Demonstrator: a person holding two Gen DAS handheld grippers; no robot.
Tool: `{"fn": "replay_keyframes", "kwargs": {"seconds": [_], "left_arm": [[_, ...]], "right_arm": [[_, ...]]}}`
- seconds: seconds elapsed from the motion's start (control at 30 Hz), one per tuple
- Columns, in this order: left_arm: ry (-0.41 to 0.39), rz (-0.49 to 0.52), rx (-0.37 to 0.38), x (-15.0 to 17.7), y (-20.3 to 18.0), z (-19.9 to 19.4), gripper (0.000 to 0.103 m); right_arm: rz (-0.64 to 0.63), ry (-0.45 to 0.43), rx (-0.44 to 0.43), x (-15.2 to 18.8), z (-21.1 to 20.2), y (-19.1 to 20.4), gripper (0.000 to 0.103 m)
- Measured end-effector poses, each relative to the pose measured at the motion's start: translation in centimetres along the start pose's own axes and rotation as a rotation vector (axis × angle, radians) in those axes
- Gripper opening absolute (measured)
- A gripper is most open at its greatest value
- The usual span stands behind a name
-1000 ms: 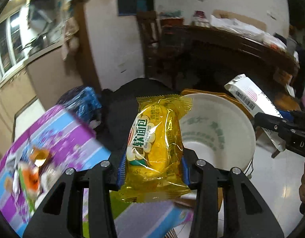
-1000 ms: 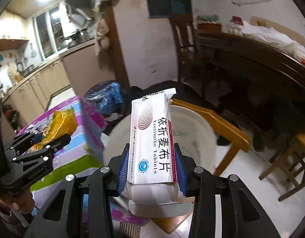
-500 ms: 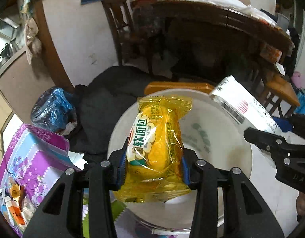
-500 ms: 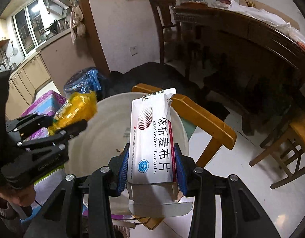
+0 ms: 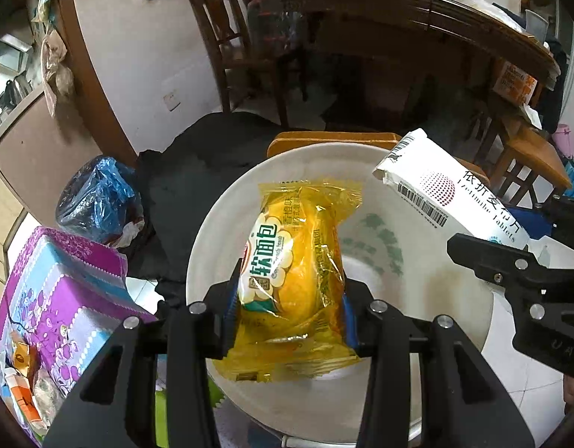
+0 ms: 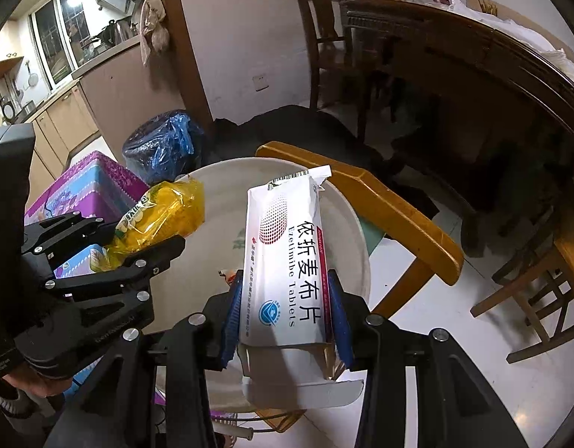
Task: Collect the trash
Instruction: 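Open both grippers to drop the box and bag into the bucket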
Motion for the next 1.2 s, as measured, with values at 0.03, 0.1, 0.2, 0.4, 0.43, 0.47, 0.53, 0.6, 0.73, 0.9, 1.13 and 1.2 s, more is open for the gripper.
{"fn": "replay_keyframes", "kwargs": {"seconds": [0.03,0.1,0.2,0.4,0.43,0.47,0.53,0.6,0.73,0.9,1.13,1.2], "left_arm": [[0.001,0.0,-0.002,0.0,-0.2,0.0,0.041],[0.004,0.003,-0.002,0.1,-0.2,0.1,0.041],[0.007,0.003,-0.004,0.1,-0.3,0.3,0.041],[0.012,-0.002,-0.013,0.2,0.1,0.6,0.043],[0.011,-0.002,-0.015,0.2,0.0,0.6,0.043],[0.013,-0.003,-0.017,0.1,0.1,0.7,0.043],[0.015,-0.003,-0.017,0.2,0.2,0.7,0.043],[0.016,-0.005,-0.022,0.2,0.3,0.7,0.043],[0.008,-0.015,-0.029,0.0,0.5,0.6,0.046],[-0.003,-0.024,-0.058,-0.1,1.0,0.3,0.061],[-0.008,-0.03,-0.081,0.0,1.4,0.0,0.061],[-0.012,-0.035,-0.084,0.1,1.5,-0.2,0.061]], "right_arm": [[-0.001,0.002,0.001,0.0,0.1,0.2,0.043],[-0.001,0.01,0.001,0.0,0.4,0.4,0.043],[-0.002,0.017,0.003,0.2,0.6,0.5,0.043],[-0.008,0.035,0.008,0.2,1.0,0.9,0.043],[-0.009,0.038,0.01,0.1,1.1,1.0,0.043],[-0.01,0.042,0.013,0.1,1.2,1.0,0.043],[-0.005,0.056,0.02,0.1,1.3,1.1,0.043],[-0.014,0.07,0.04,0.1,1.3,1.2,0.043],[-0.021,0.101,0.065,0.0,1.4,1.6,0.044],[-0.021,0.096,0.04,0.0,1.3,1.8,0.051],[-0.013,0.081,0.027,0.2,1.1,1.5,0.051],[-0.011,0.08,0.027,0.2,0.9,1.4,0.051]]}}
Point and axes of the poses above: each gripper's, at about its wrist camera, not at the fingertips, and z roughly the way its jaws point, y to its left, x to its underside, the point moved 2 cm from there along z, roughly the way its jaws point, and after that the axes turned 1 degree about -z, right-handed, at the moved point
